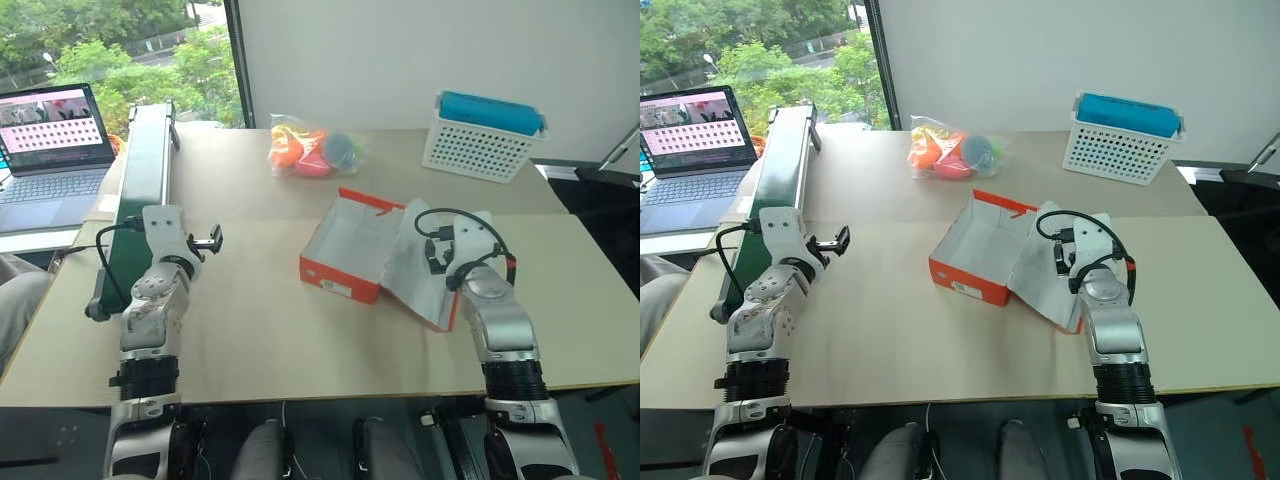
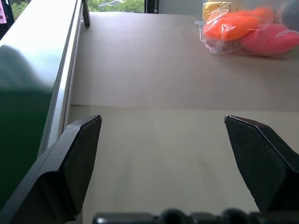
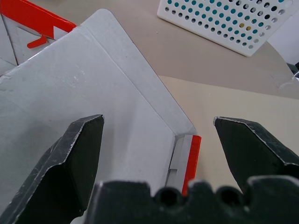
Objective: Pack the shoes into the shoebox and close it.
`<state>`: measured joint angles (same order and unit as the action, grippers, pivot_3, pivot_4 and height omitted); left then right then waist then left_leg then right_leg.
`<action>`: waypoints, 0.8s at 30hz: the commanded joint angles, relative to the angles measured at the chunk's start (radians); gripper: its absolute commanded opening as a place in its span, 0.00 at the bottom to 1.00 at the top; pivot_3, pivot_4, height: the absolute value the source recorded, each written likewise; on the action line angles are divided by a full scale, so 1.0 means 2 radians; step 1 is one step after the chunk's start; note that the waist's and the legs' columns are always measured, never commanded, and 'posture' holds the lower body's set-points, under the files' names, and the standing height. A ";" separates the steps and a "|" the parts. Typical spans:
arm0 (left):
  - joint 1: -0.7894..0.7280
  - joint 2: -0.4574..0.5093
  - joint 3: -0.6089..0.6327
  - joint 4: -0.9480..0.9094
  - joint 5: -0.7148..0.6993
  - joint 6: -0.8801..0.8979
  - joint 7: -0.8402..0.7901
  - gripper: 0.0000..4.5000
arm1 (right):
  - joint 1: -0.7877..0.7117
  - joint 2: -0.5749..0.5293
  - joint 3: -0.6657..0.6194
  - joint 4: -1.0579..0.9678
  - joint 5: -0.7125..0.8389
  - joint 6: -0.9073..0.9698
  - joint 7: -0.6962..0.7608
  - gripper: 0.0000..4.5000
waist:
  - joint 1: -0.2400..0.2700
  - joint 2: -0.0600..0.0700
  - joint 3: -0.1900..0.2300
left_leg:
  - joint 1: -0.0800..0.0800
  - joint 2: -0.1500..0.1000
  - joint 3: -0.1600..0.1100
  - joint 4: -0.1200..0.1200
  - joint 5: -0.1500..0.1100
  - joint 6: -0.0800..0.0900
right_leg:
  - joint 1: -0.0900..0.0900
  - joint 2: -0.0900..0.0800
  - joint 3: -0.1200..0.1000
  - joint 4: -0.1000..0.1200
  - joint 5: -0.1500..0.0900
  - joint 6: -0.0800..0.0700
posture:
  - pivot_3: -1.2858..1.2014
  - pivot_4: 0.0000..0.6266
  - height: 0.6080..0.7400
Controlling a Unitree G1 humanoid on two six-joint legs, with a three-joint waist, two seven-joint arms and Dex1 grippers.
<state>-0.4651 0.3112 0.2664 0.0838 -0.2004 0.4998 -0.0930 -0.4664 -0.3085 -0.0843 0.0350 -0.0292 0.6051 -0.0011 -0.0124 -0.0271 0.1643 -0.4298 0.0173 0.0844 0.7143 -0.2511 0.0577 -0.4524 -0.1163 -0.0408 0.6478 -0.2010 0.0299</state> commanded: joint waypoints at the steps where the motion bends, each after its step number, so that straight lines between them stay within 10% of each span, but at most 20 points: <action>1: -0.031 0.002 -0.003 -0.008 -0.001 -0.009 -0.002 1.00 | -0.038 0.012 -0.008 -0.033 0.019 -0.030 0.015 0.98 | 0.000 0.000 0.000 | 0.000 0.000 0.000 0.000 0.000 0.000 | 0.000 0.000 0.000 0.000 0.000 0.000 | 0.52 0.24 0.69; 6: -0.047 0.009 -0.005 0.024 0.003 -0.032 -0.011 1.00 | -0.094 0.045 0.045 -0.100 0.123 -0.031 0.163 0.98 | -0.008 0.000 0.000 | 0.000 0.000 0.000 0.000 0.000 0.000 | -0.001 0.002 0.001 0.000 0.001 -0.001 | 0.52 0.24 0.69; 12: -0.028 0.021 0.024 0.056 0.006 -0.046 0.011 1.00 | -0.039 -0.049 0.153 -0.170 0.172 0.010 0.348 0.98 | 0.001 0.000 0.000 | -0.001 0.001 0.000 -0.001 0.000 0.000 | -0.001 0.000 -0.001 0.000 0.001 -0.001 | 0.52 0.24 0.69; 24: 0.016 0.065 0.062 0.054 0.001 -0.024 0.015 1.00 | -0.038 -0.036 0.149 -0.161 0.190 0.029 0.357 0.98 | 0.001 -0.001 0.000 | -0.001 0.000 0.000 0.000 0.000 0.000 | -0.001 -0.001 -0.001 0.000 0.001 0.000 | 0.52 0.24 0.69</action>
<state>-0.4304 0.4204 0.3777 0.2242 -0.1971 0.4452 -0.0594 -0.5369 -0.3970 0.2214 -0.2511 0.3285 0.6602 0.7160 -0.0112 -0.0289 0.1650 -0.4314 0.0168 0.0845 0.7135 -0.2504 0.0580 -0.4551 -0.1195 -0.0434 0.6473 -0.1983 0.0292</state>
